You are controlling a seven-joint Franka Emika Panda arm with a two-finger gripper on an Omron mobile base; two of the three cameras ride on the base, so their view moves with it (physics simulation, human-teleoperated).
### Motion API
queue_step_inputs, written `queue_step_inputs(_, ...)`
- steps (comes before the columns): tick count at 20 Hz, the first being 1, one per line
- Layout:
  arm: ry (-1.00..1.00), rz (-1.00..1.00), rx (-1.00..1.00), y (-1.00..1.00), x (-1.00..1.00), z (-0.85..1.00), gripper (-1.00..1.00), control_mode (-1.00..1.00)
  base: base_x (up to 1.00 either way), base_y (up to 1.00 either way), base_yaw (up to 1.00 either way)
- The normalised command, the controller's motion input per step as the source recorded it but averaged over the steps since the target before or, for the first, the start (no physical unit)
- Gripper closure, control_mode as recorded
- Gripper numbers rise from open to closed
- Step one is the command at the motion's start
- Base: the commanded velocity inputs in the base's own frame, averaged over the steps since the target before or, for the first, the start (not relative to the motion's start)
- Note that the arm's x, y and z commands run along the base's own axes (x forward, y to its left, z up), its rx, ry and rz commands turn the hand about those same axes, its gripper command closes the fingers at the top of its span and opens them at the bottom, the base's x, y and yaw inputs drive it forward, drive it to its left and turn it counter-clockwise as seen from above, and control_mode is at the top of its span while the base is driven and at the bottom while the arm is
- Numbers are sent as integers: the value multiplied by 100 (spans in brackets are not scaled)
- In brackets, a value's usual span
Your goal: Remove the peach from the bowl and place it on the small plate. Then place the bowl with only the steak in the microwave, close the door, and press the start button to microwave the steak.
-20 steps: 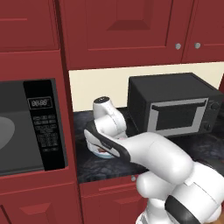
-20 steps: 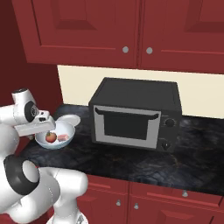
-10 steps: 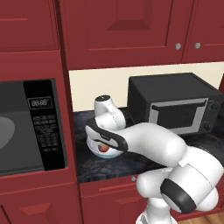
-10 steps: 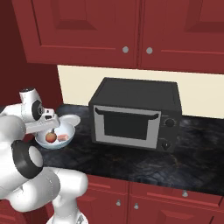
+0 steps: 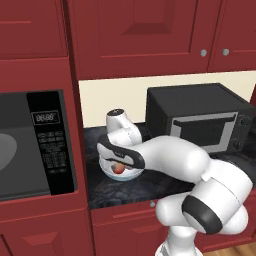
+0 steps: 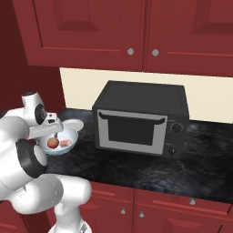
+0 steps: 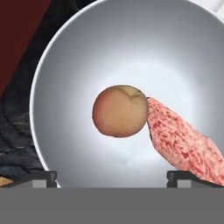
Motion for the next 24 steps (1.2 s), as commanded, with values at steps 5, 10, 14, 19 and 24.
queue_step_inputs(5,-1,8,1,0,18,-27,-100,-100,0,0,0)
queue_step_inputs(10,-1,12,1,0,36,-30,-100,-100,0,0,0)
queue_step_inputs(14,0,13,0,0,33,-36,-100,-100,0,0,0)
queue_step_inputs(19,-1,16,1,0,15,-29,-100,-100,0,0,0)
queue_step_inputs(24,-1,13,0,0,-3,-28,100,-100,0,0,0)
